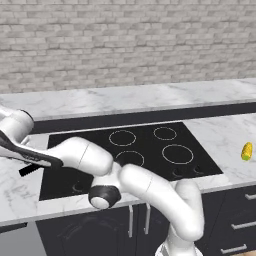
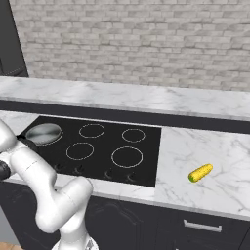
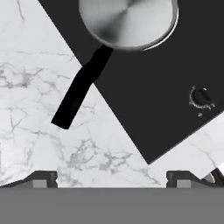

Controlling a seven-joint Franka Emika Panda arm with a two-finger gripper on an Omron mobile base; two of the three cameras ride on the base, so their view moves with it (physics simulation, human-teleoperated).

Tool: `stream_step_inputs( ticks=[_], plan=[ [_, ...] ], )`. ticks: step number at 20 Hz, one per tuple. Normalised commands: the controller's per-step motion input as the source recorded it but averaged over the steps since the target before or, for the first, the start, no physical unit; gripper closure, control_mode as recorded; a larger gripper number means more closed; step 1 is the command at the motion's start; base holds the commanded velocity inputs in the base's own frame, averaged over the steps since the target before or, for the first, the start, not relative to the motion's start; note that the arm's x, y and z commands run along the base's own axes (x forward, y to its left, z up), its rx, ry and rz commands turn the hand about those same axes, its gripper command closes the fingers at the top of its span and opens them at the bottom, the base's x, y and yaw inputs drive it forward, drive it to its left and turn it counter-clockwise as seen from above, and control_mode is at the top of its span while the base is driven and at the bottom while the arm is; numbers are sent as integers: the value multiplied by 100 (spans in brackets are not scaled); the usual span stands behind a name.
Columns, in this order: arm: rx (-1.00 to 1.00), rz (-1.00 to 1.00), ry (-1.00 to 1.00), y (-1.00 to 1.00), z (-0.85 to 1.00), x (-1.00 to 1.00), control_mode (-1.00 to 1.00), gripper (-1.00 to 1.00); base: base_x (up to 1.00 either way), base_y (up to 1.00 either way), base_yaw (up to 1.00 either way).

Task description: Put the potato and corn in the pan. Then turn on the front left burner and set the heat to medium.

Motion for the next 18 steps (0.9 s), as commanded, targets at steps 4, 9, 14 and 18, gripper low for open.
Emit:
stream_step_inputs(
  ticks=[4,9,14,18],
  plan=[
    [-22,58,-12,-51,62,-84,-100,-100,0,0,0],
    [-14,66,-14,-97,50,-59,-100,-100,0,0,0],
    [-11,52,8,-98,27,-38,-100,-100,0,0,0],
    [-9,66,32,-36,18,-8,-100,-100,0,0,0]
  ],
)
